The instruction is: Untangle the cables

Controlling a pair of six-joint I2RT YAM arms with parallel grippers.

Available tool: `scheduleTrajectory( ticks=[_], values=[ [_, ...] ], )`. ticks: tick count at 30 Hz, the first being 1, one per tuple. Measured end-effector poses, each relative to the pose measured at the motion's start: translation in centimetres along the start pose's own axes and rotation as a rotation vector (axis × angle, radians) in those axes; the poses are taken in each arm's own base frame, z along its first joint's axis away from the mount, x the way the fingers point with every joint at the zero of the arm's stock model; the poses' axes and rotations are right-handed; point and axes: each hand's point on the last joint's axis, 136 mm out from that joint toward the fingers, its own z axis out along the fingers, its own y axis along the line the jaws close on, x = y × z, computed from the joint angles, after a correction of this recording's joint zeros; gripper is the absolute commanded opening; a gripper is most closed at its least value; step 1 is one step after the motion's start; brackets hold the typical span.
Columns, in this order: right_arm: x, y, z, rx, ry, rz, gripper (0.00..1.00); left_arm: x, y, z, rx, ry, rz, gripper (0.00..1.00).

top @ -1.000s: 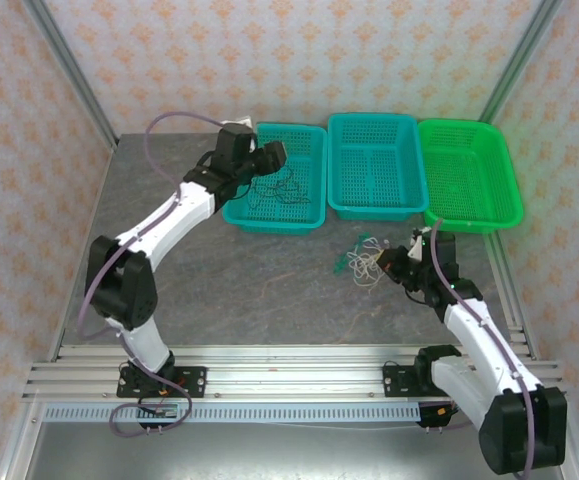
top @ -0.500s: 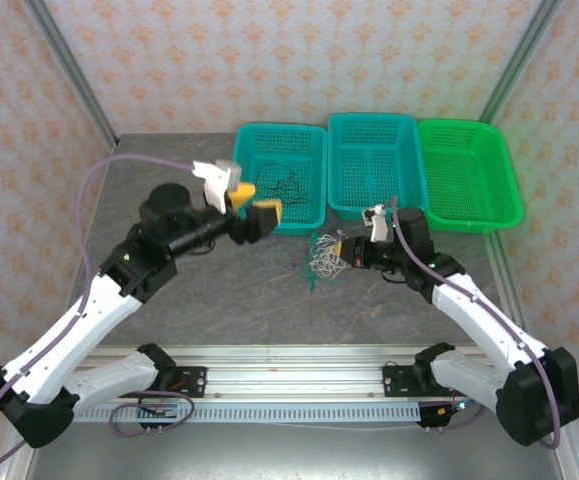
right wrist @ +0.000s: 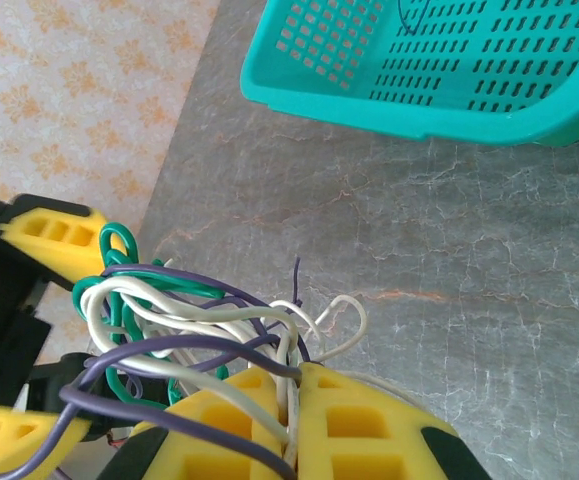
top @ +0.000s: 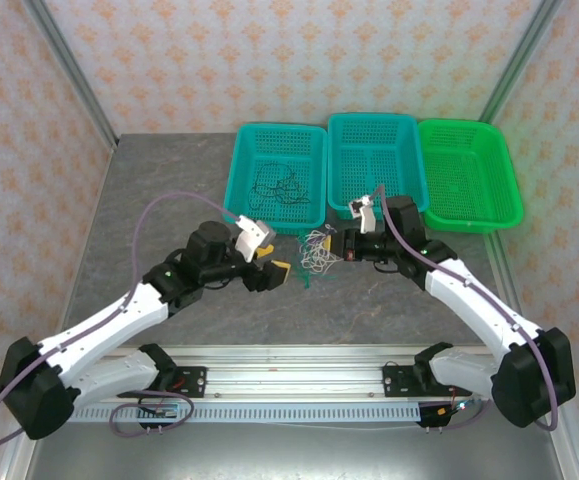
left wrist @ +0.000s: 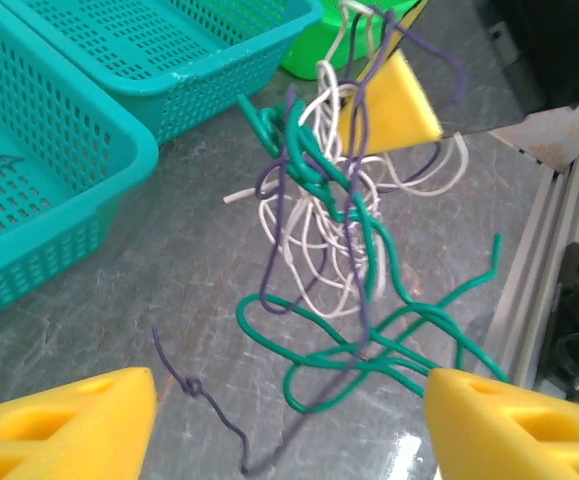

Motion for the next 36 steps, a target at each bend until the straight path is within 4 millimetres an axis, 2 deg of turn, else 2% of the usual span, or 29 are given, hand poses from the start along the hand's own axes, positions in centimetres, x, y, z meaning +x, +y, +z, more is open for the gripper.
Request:
scheduleTrajectory(
  ticks=[3, 11, 13, 15, 16, 17, 19, 25, 30, 36],
  values=[
    [-0.1, 0.1, -0.1, 0.001, 0.001, 0.002, 0.0, 0.5, 0.4, 1.3, 0.007, 0.012, -0.01, 0.6],
    [-0.2, 0.1, -0.1, 0.006, -0.007, 0.007, 0.0, 0.8, -0.4, 2.7, 0.081, 0.022, -0.012, 0.59],
    [-0.3, 0.1, -0.1, 0.004, -0.01, 0.007, 0.0, 1.1, -0.4, 3.2, 0.095, 0.034, -0.02, 0.44],
    [-0.3, 0.1, -0.1, 0.006, -0.011, 0.009, 0.0, 1.4, -0.4, 3.6, 0.105, 0.045, -0.035, 0.18],
    [-0.4, 0.0, -0.1, 0.01, -0.013, 0.009, 0.0, 1.5, -0.4, 3.7, 0.105, 0.048, -0.042, 0.1],
    [-0.4, -0.1, -0.1, 0.018, -0.018, 0.008, 0.0, 1.5, -0.4, 3.7, 0.105, 0.048, -0.045, 0.03],
    [-0.6, -0.6, -0.1, 0.047, -0.032, 0.01, 0.0, 1.3, -0.4, 3.7, 0.103, 0.037, -0.041, 0.0],
    [-1.4, -5.3, -1.1, 0.317, -0.118, 0.048, 0.0, -0.5, -0.1, 2.2, 0.055, -0.045, -0.044, 0.0],
    [-2.3, -11.3, -4.8, 0.623, -0.266, 0.18, 0.07, -2.3, 0.5, 0.0, -0.023, -0.128, -0.051, 0.0],
    [-1.0, -13.5, -5.5, 0.665, -0.302, 0.319, 0.08, -1.6, 0.8, -1.2, -0.087, -0.129, -0.097, 0.0]
  ],
)
